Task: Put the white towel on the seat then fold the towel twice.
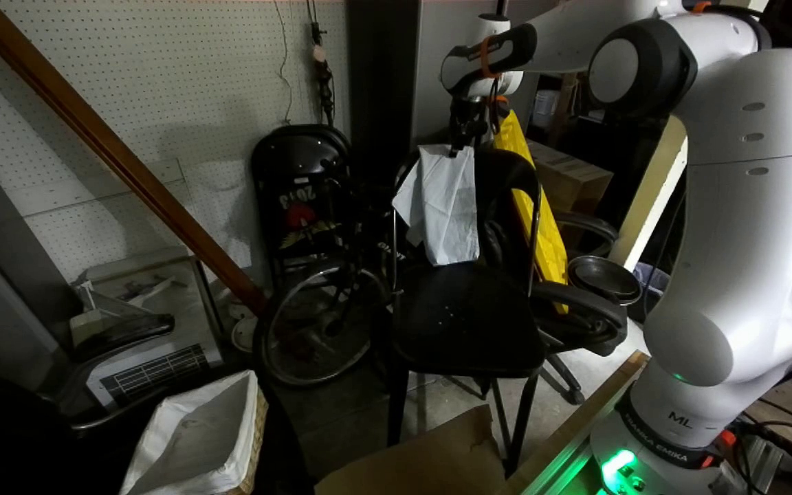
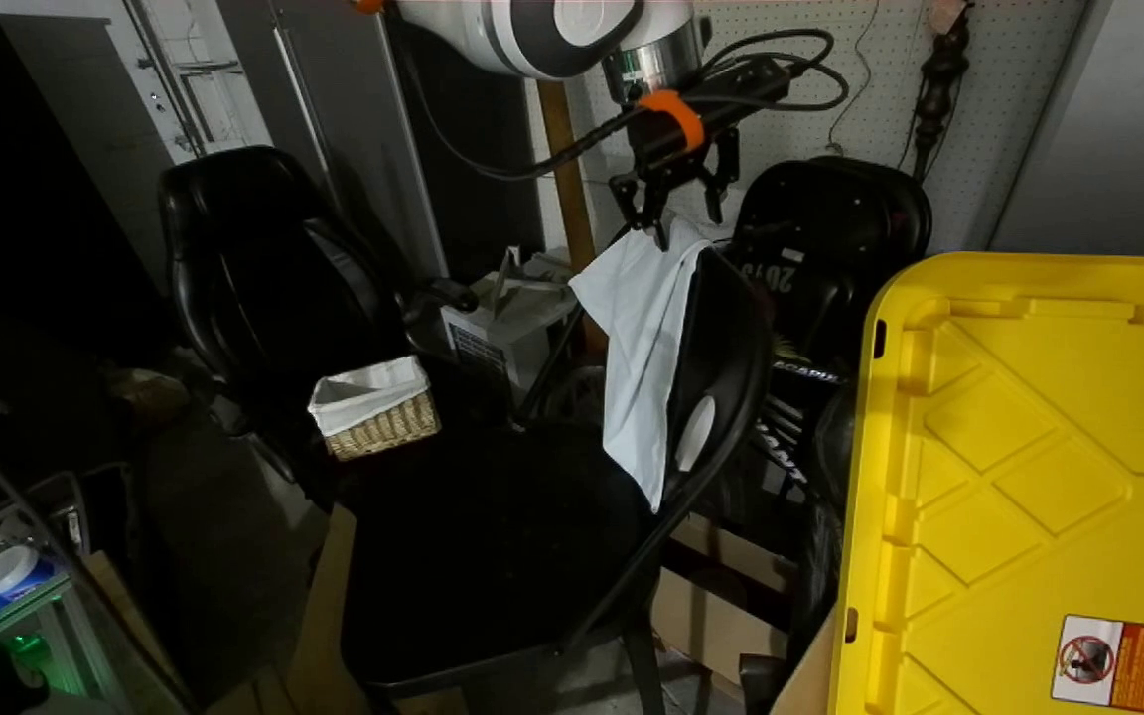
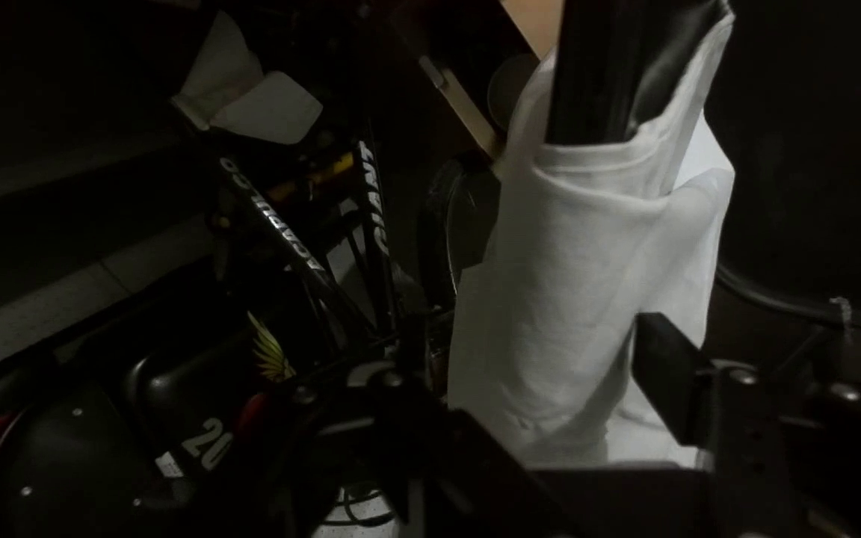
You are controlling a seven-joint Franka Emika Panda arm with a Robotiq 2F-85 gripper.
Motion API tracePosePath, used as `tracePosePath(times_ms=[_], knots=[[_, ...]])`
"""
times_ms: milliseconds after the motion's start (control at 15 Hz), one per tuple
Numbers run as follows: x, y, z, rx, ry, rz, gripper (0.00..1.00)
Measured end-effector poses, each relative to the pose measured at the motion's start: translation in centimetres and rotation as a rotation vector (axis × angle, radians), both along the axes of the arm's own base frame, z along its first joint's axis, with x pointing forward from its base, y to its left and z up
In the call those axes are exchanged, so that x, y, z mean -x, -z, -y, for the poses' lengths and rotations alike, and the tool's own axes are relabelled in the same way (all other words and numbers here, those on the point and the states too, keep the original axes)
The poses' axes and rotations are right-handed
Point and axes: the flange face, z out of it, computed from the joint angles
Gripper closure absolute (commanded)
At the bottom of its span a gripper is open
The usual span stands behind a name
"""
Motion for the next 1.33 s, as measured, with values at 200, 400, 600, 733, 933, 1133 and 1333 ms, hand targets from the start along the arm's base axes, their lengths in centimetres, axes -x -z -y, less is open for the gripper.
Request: tracePosePath(times_ms=[200, 400, 600, 733, 933, 1133, 1333], knots=[[-0.3, 0.1, 0.0, -0.013, -0.003, -0.002, 0.79], [-0.2, 0.1, -0.4, -0.030, -0.013, -0.026, 0.94], [-0.2, -0.3, -0.3, -0.039, -0.010, -0.029, 0.93], [-0.1, -1.0, -0.4, -0.037, -0.011, -0.022, 0.99], [0.1, -2.9, -1.1, -0.033, -0.021, -0.001, 0.99], [0.3, -3.9, -1.5, -0.031, -0.034, 0.006, 0.99], [0.6, -3.7, -1.8, -0.040, -0.040, -0.020, 0.99]])
